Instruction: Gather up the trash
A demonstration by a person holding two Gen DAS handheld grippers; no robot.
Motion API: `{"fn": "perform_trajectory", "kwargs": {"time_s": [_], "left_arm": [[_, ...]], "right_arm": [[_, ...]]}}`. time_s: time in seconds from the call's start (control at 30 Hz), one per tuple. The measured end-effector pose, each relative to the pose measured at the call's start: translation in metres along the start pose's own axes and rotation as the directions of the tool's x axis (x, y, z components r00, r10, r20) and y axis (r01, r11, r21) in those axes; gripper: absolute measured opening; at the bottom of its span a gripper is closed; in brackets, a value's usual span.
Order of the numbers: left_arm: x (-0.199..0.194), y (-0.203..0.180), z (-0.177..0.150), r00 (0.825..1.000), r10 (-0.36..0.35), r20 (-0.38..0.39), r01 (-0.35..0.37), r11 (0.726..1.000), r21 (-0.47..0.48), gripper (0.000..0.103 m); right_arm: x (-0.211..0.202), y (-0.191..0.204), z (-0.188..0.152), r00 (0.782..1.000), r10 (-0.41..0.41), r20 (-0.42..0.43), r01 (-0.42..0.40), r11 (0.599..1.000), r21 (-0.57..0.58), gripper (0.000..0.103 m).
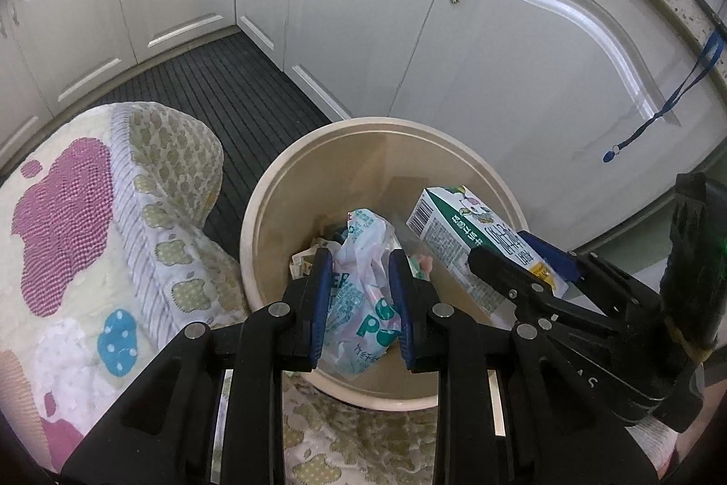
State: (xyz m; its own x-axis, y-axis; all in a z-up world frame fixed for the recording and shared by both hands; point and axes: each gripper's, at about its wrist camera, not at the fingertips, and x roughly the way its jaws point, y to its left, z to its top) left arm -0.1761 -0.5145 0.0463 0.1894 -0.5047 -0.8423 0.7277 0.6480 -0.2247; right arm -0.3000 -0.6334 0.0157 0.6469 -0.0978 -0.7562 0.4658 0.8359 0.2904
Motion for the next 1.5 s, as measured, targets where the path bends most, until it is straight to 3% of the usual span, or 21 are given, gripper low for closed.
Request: {"fn": "perform_trajectory", "kwargs": {"time_s": [0.43, 0.53, 0.67, 0.7, 0.87, 1.2, 1.5], "left_arm": [[0.015, 0.005, 0.003, 1.000, -0.022, -0.022, 0.022, 1.000, -0.015, 0.027], [0.017, 0.005, 0.004, 0.999, -0.026, -0.019, 0.025, 0.999, -0.024, 0.034], [0.016, 0.004, 0.004, 1.000, -0.027, 0.003, 0.027, 1.000, -0.011, 0.060], [0.016, 0.004, 0.004, 1.000, -0.024, 0.008, 0.024, 1.000, -0.009, 0.062], [0.012, 0.003, 0.002, 1.000, 0.003, 0.019, -0.003, 1.000, 0.000, 0.062], [-0.017, 0.002, -0.009, 0.979, 0.184, 0.087, -0.185, 0.983, 0.005, 0.062], [-0.067, 0.003, -0.026, 0.962, 0.202, 0.185, -0.207, 0.978, 0.009, 0.062]], "right_arm": [[0.016, -0.005, 0.006, 1.000, -0.015, -0.005, 0.015, 1.000, 0.028, 0.050], [0.017, -0.007, 0.007, 1.000, -0.011, -0.002, 0.011, 0.999, 0.041, 0.050], [0.019, -0.011, 0.006, 1.000, -0.001, -0.006, 0.002, 0.997, 0.074, 0.051], [0.019, -0.012, 0.006, 1.000, -0.001, -0.008, 0.002, 0.997, 0.074, 0.052], [0.017, -0.010, 0.002, 1.000, -0.010, -0.014, 0.010, 0.998, 0.063, 0.052], [-0.006, 0.014, -0.010, 0.993, -0.105, 0.050, 0.105, 0.995, 0.003, 0.053], [-0.047, 0.048, -0.013, 0.985, -0.084, 0.151, 0.090, 0.995, -0.036, 0.054]]}}
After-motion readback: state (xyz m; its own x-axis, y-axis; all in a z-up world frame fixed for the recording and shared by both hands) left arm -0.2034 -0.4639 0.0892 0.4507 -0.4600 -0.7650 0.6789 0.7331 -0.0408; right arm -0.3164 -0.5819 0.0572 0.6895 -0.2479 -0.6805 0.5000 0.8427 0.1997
